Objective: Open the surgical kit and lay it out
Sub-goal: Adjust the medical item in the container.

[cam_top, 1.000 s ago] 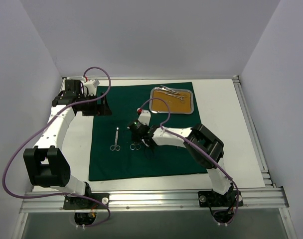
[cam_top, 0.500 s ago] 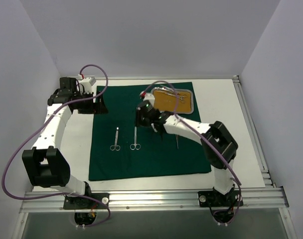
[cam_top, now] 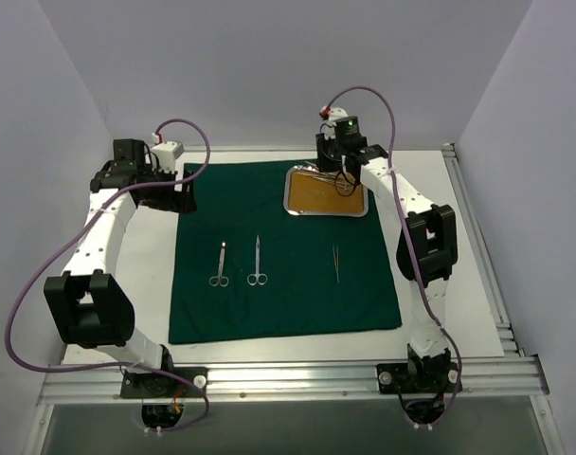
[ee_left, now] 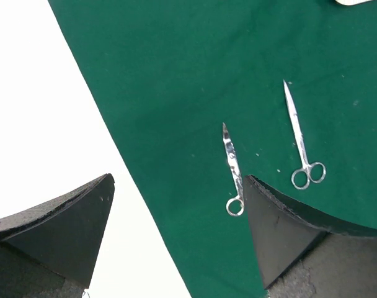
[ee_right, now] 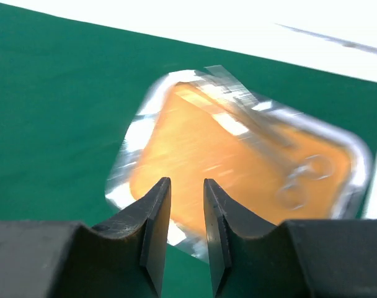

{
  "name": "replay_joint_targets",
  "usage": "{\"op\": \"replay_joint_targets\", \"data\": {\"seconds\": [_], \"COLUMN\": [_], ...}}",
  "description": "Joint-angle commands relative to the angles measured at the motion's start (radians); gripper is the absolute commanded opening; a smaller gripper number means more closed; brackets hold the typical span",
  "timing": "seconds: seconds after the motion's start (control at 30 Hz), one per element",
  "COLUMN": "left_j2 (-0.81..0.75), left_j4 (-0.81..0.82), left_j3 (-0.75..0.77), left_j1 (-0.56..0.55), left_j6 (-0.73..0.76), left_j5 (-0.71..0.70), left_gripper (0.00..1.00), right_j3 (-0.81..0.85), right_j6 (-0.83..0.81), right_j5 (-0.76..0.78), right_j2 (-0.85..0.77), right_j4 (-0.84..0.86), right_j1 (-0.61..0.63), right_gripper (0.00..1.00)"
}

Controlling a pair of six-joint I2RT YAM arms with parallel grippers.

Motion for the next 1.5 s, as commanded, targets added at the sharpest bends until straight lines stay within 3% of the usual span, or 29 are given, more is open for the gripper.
{"op": "replay_joint_targets", "data": {"seconds": [0.0,0.07,0.23,0.53,1.03,1.2,1.3,1.47], "left_j2": [0.045,0.086,0.145,0.199,0.237,0.245,0.251,0.255], "left_j4": [-0.001,0.005,-0.002,-0.008,-0.01,-0.01,-0.011,-0.011], "left_j3": [0.067,0.084,0.119,0.139,0.145,0.148,0.153,0.154], "left_j1": [0.003,0.003,0.005,0.002,0.002,0.002,0.003,0.001], "left_j6": [0.02,0.01,0.003,0.0,0.001,0.001,0.003,0.004], "left_j5": [-0.02,-0.026,-0.046,-0.066,-0.073,-0.072,-0.073,-0.073], "left_gripper": [0.94,0.94,0.94,0.94,0.94,0.94,0.94,0.94], "right_j3": [0.106,0.208,0.413,0.421,0.476,0.477,0.419,0.286], "right_j6": [-0.127,-0.169,-0.234,-0.163,-0.162,-0.172,-0.18,-0.208], "right_j5": [-0.037,-0.051,-0.097,-0.255,-0.315,-0.353,-0.35,-0.346], "right_j2": [0.101,0.215,0.374,0.451,0.55,0.56,0.52,0.44], "right_j4": [-0.055,-0.072,-0.151,0.009,0.0,-0.025,-0.002,0.04], "right_j1": [-0.079,-0.101,-0.121,-0.173,-0.175,-0.168,-0.165,-0.158], "right_gripper": [0.25,0.31,0.35,0.36,0.41,0.34,0.24,0.19]}}
